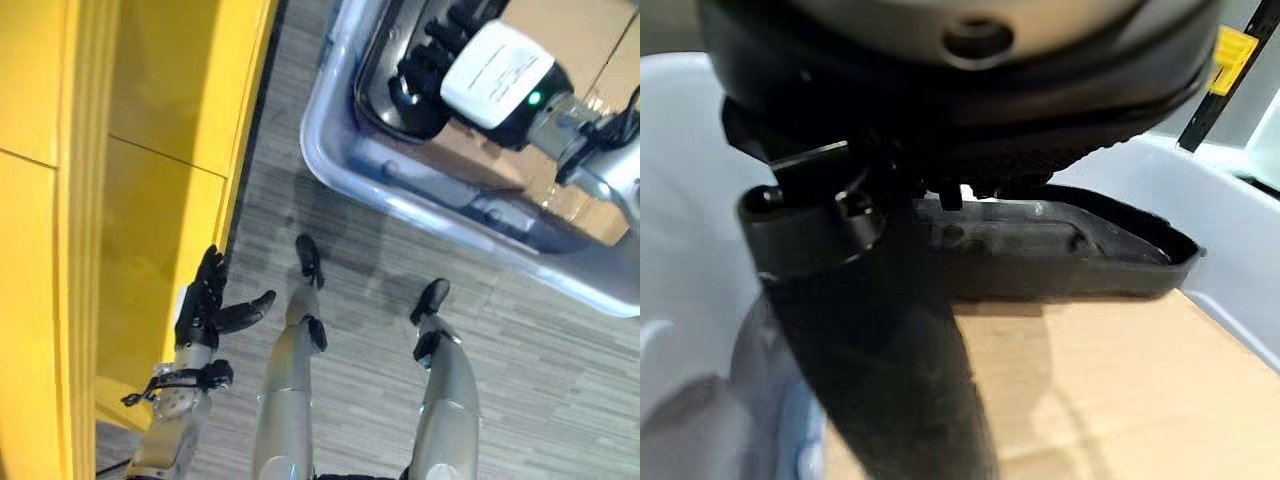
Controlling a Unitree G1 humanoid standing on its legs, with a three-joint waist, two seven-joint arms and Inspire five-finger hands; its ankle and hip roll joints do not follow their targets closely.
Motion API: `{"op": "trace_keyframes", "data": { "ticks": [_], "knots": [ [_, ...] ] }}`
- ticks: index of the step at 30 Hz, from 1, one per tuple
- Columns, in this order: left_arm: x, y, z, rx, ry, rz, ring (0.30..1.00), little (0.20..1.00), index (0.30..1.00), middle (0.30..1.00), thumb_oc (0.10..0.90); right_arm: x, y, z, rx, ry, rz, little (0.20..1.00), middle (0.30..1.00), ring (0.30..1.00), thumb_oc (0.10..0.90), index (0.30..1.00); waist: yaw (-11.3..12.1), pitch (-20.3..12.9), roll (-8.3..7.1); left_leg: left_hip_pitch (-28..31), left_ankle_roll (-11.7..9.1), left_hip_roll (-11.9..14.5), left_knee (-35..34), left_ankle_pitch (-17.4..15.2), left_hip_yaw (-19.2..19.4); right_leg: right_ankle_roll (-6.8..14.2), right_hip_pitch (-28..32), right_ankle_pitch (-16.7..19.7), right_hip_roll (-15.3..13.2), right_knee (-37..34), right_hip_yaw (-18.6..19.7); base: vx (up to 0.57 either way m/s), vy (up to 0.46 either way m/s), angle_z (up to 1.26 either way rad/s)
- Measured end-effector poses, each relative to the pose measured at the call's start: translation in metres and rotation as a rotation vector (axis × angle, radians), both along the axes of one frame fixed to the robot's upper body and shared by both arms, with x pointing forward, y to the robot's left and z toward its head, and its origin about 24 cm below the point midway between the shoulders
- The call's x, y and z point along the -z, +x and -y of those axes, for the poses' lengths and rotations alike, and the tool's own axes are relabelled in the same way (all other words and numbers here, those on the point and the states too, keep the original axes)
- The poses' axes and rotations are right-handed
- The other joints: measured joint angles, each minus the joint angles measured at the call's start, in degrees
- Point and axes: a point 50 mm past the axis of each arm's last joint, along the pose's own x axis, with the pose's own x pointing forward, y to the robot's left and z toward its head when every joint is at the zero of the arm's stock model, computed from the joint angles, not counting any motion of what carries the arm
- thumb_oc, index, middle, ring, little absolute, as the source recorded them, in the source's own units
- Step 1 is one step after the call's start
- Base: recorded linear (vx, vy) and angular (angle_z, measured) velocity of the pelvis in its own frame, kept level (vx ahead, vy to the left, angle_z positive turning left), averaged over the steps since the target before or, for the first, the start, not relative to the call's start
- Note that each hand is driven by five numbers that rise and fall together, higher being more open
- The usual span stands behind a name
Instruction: Move parts from the plastic box to the shelf.
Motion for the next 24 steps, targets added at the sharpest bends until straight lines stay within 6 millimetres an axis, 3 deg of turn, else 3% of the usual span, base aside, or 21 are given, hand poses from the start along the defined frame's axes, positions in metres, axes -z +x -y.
{"op": "trace_keyframes", "data": {
  "ticks": [5,11,24],
  "knots": [
    [0.002,-0.003,-0.001,-0.013,-0.005,-0.008,1.0,1.0,1.0,1.0,0.9,-0.004,-0.002,0.009,0.02,-0.001,0.026,0.3,0.3,0.3,0.4,0.3,-0.2,-0.2,0.31,-1.2,-0.8,-0.1,-0.8,0.0,0.1,-0.4,-2.8,0.0,-0.1,1.9,1.1,0.0,0.0,0.0],
    [0.001,-0.003,0.0,-0.016,-0.044,0.004,1.0,1.0,1.0,1.0,0.9,-0.01,-0.003,0.005,-0.008,0.026,0.067,0.3,0.3,0.3,0.4,0.3,1.4,-1.3,2.46,-2.0,-0.5,-0.2,-1.3,0.9,0.1,-0.7,-3.8,-0.1,-0.3,2.4,1.1,0.0,0.001,0.01],
    [-0.004,-0.002,0.002,-0.008,-0.045,0.025,1.0,1.0,1.0,1.0,0.9,-0.006,-0.004,0.007,-0.009,0.033,0.061,0.3,0.3,0.3,0.4,0.3,0.6,-1.3,2.44,-1.8,0.5,-0.3,-1.2,1.9,-0.2,-0.5,-3.6,-0.4,-0.4,3.5,0.7,0.0,0.002,0.01]
  ]
}}
